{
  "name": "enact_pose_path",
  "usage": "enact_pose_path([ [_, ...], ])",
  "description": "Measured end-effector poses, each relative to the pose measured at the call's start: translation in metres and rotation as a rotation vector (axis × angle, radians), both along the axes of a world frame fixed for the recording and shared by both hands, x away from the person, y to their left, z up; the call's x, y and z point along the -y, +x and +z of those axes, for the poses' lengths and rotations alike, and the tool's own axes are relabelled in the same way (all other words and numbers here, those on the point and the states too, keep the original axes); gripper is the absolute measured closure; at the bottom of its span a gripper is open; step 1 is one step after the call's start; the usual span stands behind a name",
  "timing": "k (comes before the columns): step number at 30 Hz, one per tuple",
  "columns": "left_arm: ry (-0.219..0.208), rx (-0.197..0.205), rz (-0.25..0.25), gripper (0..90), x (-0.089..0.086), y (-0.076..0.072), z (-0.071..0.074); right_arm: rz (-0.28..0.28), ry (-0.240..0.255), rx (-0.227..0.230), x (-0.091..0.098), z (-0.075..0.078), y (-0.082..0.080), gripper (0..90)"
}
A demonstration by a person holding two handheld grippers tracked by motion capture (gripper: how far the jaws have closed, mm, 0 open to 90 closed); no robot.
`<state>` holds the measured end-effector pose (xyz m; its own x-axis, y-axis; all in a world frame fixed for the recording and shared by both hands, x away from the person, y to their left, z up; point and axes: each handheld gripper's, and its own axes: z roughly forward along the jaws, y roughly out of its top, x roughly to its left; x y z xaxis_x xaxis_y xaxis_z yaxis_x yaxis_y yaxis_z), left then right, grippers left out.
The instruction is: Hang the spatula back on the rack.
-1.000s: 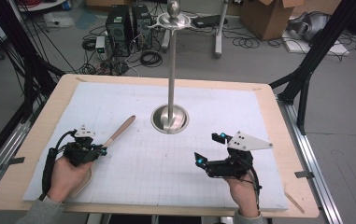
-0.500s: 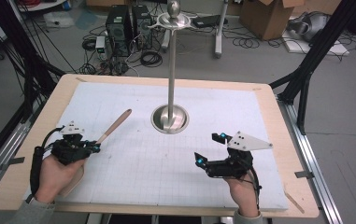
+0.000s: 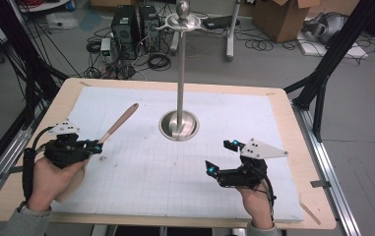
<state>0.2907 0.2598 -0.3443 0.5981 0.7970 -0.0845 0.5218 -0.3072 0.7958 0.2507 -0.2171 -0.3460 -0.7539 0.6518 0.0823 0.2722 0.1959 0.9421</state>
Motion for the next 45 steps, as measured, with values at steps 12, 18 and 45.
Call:
enact_pose_path([
  [12, -0.058, 0.075, -0.016, 78.3, -0.002, -0.004, 0.029, 0.001, -0.002, 0.001, 0.000, 0.001, -0.001, 10.7],
  [18, -0.080, 0.108, -0.018, 78.3, -0.003, -0.008, 0.043, 0.000, -0.001, 0.004, 0.001, 0.001, -0.001, 10.7],
  [45, -0.124, 0.165, -0.048, 78.3, 0.011, 0.005, 0.094, -0.003, 0.003, 0.004, 0.005, 0.000, -0.001, 10.7],
])
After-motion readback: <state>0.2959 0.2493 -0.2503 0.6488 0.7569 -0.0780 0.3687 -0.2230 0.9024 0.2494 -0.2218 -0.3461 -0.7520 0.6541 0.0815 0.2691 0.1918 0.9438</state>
